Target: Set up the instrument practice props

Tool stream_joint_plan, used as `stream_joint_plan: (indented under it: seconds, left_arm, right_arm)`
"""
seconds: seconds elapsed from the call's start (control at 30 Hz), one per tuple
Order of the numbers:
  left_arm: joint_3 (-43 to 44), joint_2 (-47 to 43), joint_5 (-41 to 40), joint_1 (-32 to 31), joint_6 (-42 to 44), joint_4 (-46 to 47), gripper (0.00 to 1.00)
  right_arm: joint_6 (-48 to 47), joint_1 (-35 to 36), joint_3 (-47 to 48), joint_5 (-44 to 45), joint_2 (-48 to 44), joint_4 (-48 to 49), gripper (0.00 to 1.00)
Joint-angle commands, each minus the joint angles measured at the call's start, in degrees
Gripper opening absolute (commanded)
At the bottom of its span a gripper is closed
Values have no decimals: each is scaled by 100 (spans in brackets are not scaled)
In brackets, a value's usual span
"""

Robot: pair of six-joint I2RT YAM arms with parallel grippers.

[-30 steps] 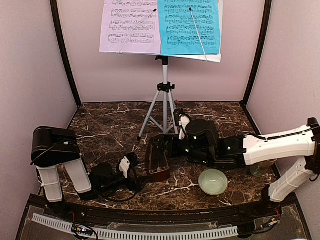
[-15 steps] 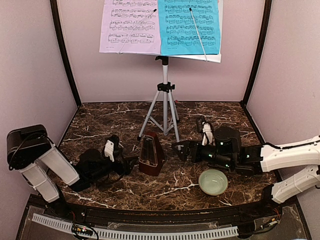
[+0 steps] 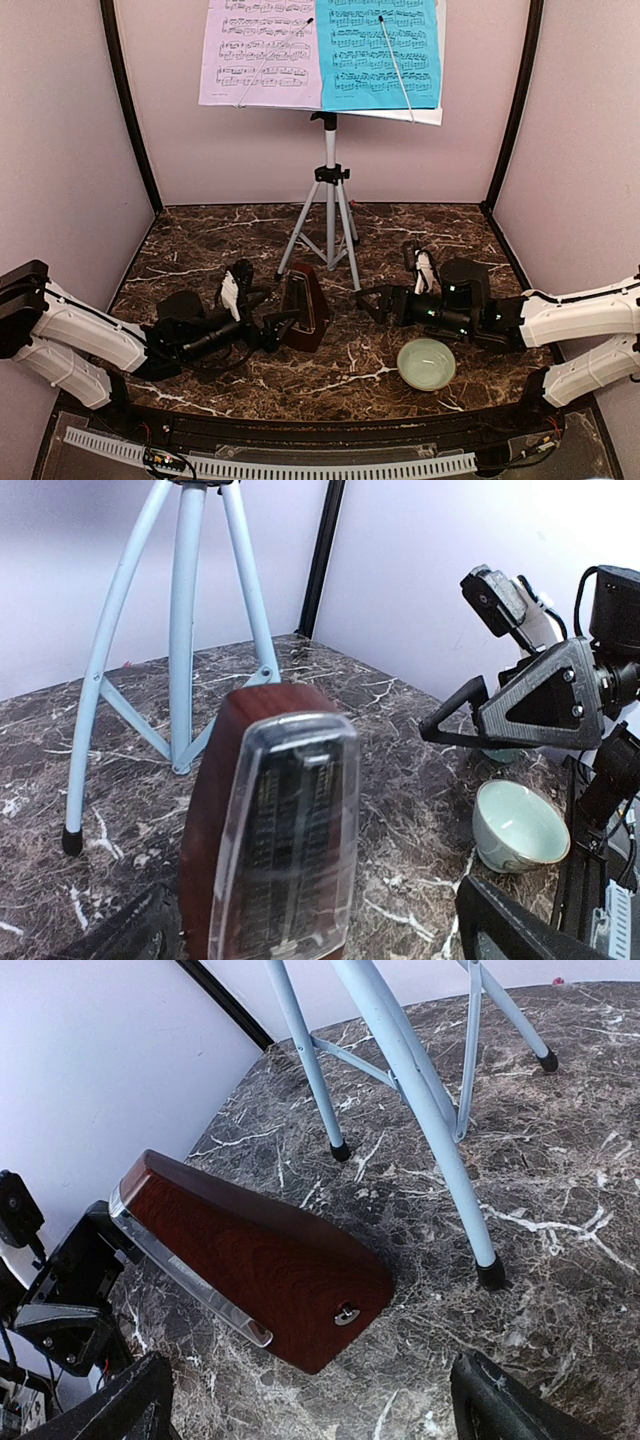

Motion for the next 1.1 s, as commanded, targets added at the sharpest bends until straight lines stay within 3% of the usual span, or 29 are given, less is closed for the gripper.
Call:
stream_joint_plan:
  seconds: [0.0, 0.17, 0.4, 0.63, 0.93, 1.07]
  left_arm:
    - [513, 266, -450, -186, -328, -464, 99]
    - [1356, 729, -1144, -285, -759, -1434, 99]
    - [1885, 1287, -1907, -291, -632, -1785, 99]
    - [2298, 1772, -2103, -291, -241, -1995, 96]
    - [2434, 1685, -2254, -332, 357, -2151, 68]
    - [2488, 1261, -2240, -442, 1194, -2246, 46]
  right_arm:
    - [-12, -79, -127, -93, -130, 414, 98]
    - [34, -83, -244, -22, -260, 456, 97]
    - [129, -90, -397, 22, -322, 604, 98]
    - [212, -90, -494, -9, -207, 794, 98]
    - [110, -90, -563, 10, -117, 951, 98]
    - [-93, -85, -655, -22, -54, 1237, 96]
